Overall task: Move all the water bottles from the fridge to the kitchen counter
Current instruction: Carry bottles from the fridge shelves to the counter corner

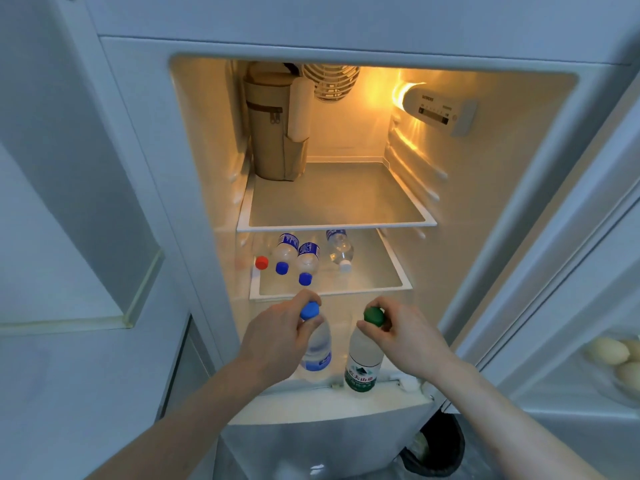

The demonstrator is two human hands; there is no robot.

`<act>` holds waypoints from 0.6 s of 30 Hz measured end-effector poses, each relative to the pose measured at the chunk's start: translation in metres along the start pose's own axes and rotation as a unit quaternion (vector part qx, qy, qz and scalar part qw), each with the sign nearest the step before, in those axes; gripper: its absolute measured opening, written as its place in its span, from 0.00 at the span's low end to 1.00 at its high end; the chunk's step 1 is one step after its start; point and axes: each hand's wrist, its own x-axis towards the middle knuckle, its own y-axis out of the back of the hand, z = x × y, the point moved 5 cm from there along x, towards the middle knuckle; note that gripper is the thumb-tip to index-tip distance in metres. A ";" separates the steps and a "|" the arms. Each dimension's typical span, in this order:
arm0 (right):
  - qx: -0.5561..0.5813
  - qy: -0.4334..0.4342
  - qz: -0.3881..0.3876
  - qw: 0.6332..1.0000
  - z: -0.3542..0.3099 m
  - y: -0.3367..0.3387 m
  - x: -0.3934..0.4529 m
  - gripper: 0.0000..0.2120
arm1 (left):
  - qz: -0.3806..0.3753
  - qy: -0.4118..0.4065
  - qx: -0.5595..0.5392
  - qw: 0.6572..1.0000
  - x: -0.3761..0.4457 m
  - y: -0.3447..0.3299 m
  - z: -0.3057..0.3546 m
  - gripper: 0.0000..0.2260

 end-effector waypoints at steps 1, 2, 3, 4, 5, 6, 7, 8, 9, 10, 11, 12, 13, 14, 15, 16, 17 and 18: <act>-0.012 0.004 -0.007 1.000 -0.001 -0.004 0.000 0.09 | -0.012 0.003 0.006 1.000 -0.002 0.000 -0.003 0.06; -0.023 0.014 -0.024 0.999 -0.003 -0.013 0.000 0.10 | -0.022 0.020 0.007 1.000 -0.010 0.000 -0.010 0.05; -0.029 0.020 -0.028 0.999 -0.005 -0.017 0.000 0.10 | -0.030 0.031 0.007 0.999 -0.013 0.000 -0.016 0.05; -0.031 0.025 -0.026 0.999 -0.007 -0.018 -0.001 0.10 | -0.039 0.035 0.007 0.999 -0.014 0.000 -0.017 0.05; -0.036 0.033 -0.031 0.998 -0.010 -0.021 -0.001 0.10 | -0.050 0.044 0.014 0.998 -0.018 0.000 -0.021 0.05; -0.041 0.044 -0.037 0.997 -0.014 -0.025 0.001 0.10 | -0.054 0.057 0.017 0.997 -0.023 0.001 -0.026 0.05; -0.044 0.052 -0.044 0.997 -0.018 -0.028 0.001 0.10 | -0.057 0.065 0.020 0.996 -0.027 0.001 -0.028 0.05; -0.042 0.059 -0.052 0.996 -0.023 -0.030 0.002 0.09 | -0.057 0.074 0.023 0.995 -0.032 0.001 -0.030 0.05; -0.041 0.064 -0.060 0.995 -0.026 -0.034 0.003 0.09 | -0.056 0.084 0.027 0.995 -0.038 0.002 -0.033 0.05; -0.041 0.071 -0.066 0.994 -0.029 -0.038 0.004 0.09 | -0.053 0.096 0.025 0.994 -0.043 0.002 -0.036 0.05; -0.041 0.074 -0.072 0.994 -0.032 -0.040 0.005 0.09 | -0.052 0.105 0.022 0.993 -0.048 0.002 -0.038 0.05; -0.039 0.080 -0.080 0.993 -0.035 -0.043 0.006 0.09 | -0.050 0.117 0.021 0.992 -0.052 0.004 -0.038 0.05; -0.038 0.089 -0.090 0.991 -0.039 -0.046 0.009 0.10 | -0.044 0.134 0.020 0.990 -0.057 0.006 -0.039 0.05; -0.036 0.094 -0.099 0.990 -0.041 -0.048 0.010 0.10 | -0.042 0.143 0.017 0.989 -0.060 0.008 -0.039 0.05; -0.036 0.101 -0.112 0.988 -0.044 -0.051 0.012 0.10 | -0.037 0.157 0.012 0.987 -0.066 0.009 -0.039 0.05; -0.035 0.112 -0.126 0.985 -0.048 -0.054 0.014 0.10 | -0.030 0.171 0.007 0.985 -0.072 0.013 -0.038 0.04; -0.030 0.120 -0.135 0.983 -0.051 -0.057 0.015 0.10 | -0.029 0.185 0.004 0.982 -0.077 0.015 -0.036 0.04; -0.024 0.130 -0.146 0.980 -0.056 -0.060 0.017 0.10 | -0.026 0.199 0.001 0.980 -0.084 0.017 -0.035 0.04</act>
